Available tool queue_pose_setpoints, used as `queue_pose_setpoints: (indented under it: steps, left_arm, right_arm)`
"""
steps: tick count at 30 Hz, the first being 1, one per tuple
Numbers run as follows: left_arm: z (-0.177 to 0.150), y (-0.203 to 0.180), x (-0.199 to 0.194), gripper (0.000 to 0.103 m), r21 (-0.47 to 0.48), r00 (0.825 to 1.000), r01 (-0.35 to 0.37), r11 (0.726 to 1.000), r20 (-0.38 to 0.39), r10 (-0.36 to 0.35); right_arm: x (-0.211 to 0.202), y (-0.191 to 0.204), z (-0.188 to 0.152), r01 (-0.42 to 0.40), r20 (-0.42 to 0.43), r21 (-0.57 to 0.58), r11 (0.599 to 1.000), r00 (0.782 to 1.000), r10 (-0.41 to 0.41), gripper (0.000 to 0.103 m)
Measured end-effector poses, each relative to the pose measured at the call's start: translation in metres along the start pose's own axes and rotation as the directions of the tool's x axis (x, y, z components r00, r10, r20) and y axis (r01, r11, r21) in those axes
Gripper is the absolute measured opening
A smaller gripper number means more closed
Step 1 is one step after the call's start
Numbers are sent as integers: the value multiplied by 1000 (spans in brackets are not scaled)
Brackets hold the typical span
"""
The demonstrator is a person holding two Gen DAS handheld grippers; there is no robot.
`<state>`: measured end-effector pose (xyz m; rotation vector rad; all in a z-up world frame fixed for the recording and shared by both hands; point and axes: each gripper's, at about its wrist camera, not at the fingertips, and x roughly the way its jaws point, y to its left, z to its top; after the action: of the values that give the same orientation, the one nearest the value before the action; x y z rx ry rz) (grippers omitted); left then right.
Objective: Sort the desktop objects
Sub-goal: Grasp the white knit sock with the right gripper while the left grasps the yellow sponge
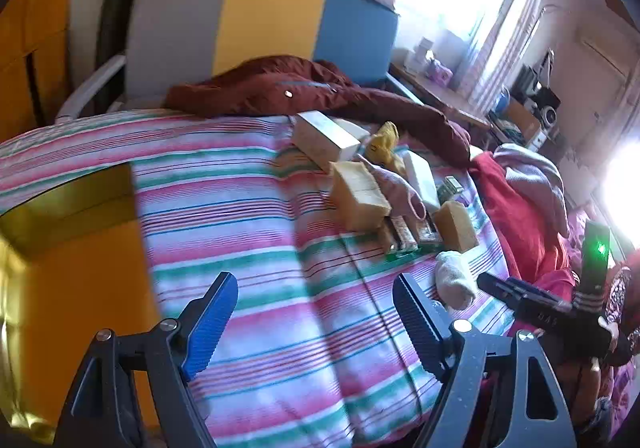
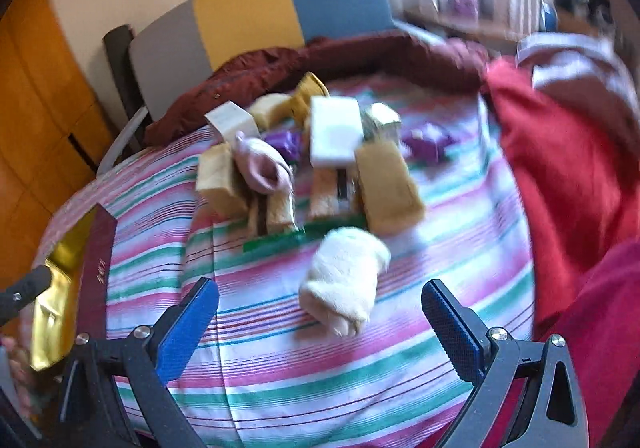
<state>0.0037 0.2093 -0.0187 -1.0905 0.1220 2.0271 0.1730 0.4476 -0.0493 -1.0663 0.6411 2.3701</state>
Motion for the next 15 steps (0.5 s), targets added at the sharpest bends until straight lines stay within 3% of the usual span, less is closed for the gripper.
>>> queue_pose_setpoints:
  steps: [6, 11, 15]
  left_arm:
    - [30, -14, 48, 81, -18, 995, 44, 999, -88, -46]
    - [54, -25, 79, 81, -8, 992, 61, 998, -115, -61]
    - [73, -33, 107, 81, -1, 991, 42, 999, -125, -42]
  right_arm:
    - [28, -14, 2, 17, -40, 77, 997, 999, -14, 96]
    - [52, -16, 7, 72, -77, 59, 996, 995, -67, 76]
    - [63, -22, 7, 62, -100, 70, 996, 993, -54, 74]
